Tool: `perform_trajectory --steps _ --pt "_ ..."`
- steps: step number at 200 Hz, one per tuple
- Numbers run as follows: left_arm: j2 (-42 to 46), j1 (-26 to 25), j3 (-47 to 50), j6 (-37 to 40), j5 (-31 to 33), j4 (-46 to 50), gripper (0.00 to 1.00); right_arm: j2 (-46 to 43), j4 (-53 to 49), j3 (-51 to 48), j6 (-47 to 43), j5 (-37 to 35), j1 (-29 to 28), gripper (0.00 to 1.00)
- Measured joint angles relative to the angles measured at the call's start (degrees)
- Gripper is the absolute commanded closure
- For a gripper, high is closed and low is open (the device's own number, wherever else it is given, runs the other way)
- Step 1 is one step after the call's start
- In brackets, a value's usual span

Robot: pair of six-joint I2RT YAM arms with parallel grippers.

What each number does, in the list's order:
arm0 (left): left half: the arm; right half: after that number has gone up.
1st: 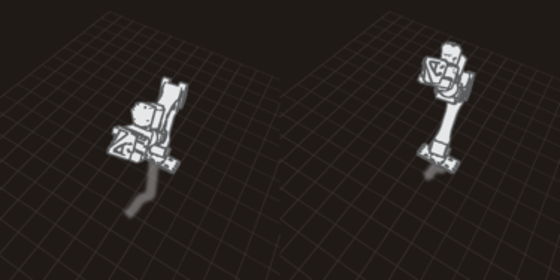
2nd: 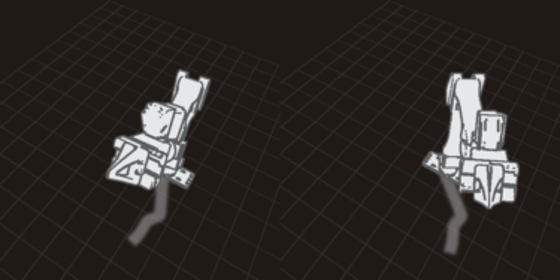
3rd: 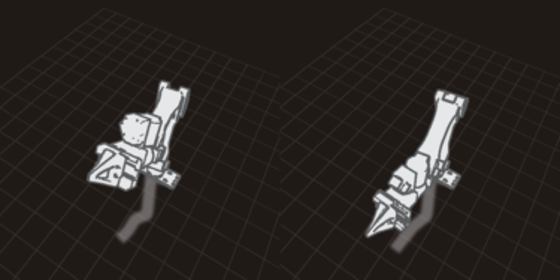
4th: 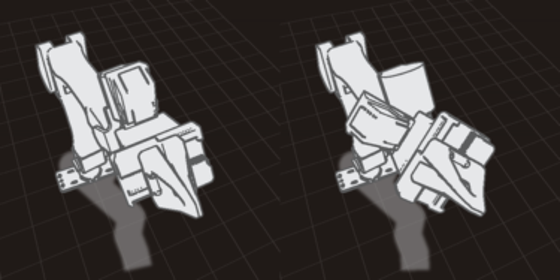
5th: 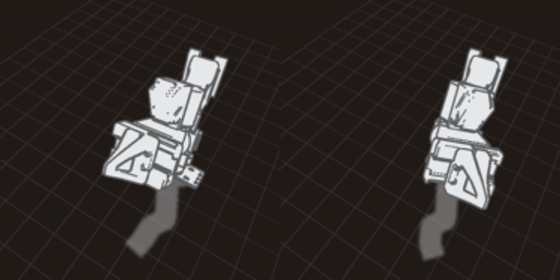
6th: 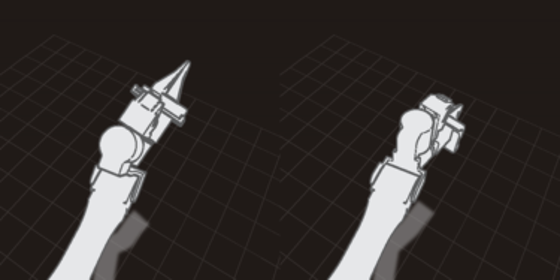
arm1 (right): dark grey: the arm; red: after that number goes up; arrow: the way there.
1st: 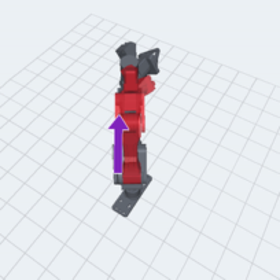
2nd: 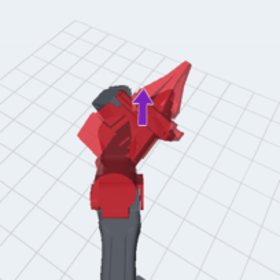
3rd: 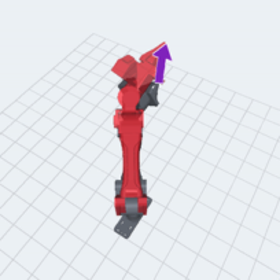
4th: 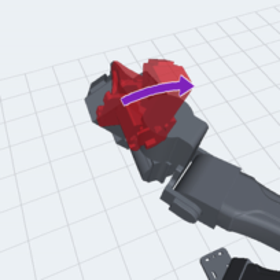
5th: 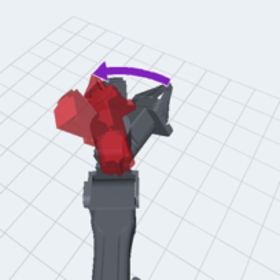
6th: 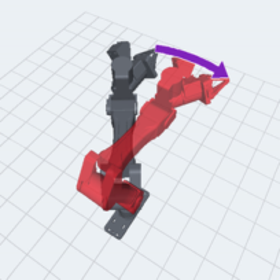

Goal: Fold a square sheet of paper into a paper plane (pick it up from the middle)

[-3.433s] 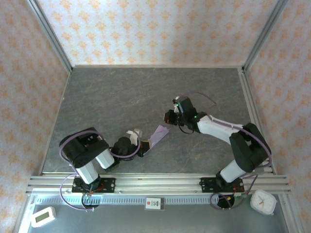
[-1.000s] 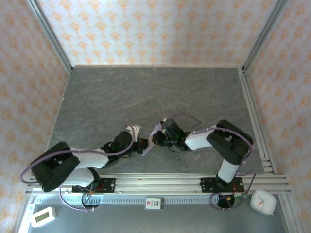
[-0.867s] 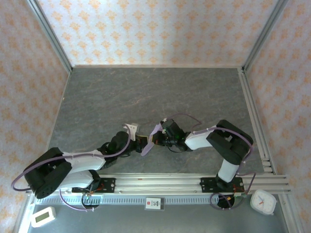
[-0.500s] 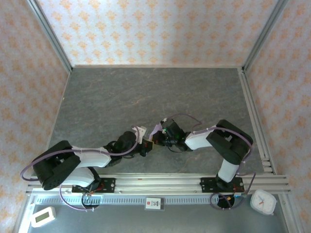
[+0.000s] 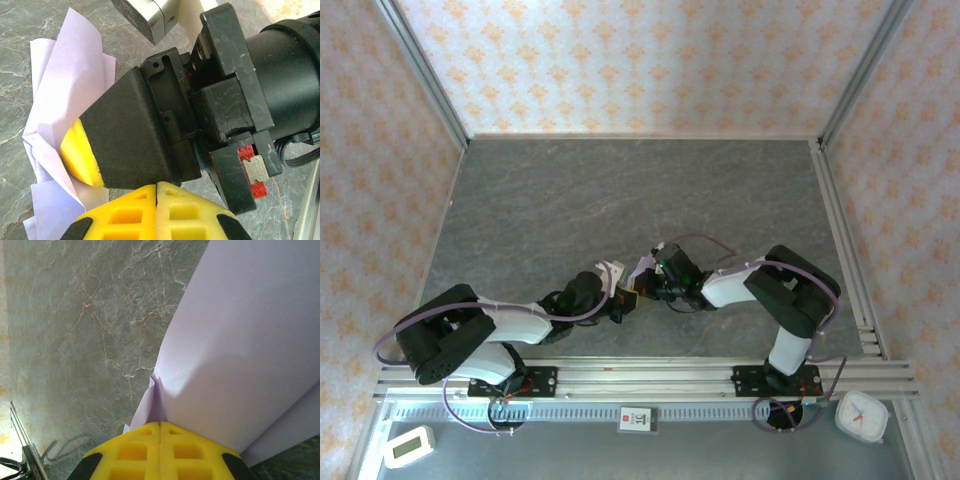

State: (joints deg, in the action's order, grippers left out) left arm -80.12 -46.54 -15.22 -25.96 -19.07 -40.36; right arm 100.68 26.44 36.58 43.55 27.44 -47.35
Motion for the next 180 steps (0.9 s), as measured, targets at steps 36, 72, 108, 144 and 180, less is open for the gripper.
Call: perform_trajectory --steps 36,72,108,144,180 --pt "-0.74 -0.33 3.45 -0.35 2.91 -2.73 1.0 0.0 -0.02 0.07 0.0 -0.07 -0.13 1.0" --pt "-2.16 -0.35 6.01 -1.16 4.48 -2.82 1.0 -0.02 -0.02 0.07 0.0 -0.04 -0.13 1.0" --pt "-1.9 -0.57 6.19 -2.23 5.49 -2.75 1.0 -0.02 -0.02 0.07 0.0 -0.04 -0.11 1.0" --pt "3.08 -0.61 6.73 -2.49 6.29 1.36 1.0 -0.02 0.0 0.07 0.0 -0.04 -0.13 1.0" --pt "7.04 -0.61 5.88 -2.45 5.4 3.96 1.0 -0.02 0.0 0.07 0.02 -0.04 -0.13 1.0"
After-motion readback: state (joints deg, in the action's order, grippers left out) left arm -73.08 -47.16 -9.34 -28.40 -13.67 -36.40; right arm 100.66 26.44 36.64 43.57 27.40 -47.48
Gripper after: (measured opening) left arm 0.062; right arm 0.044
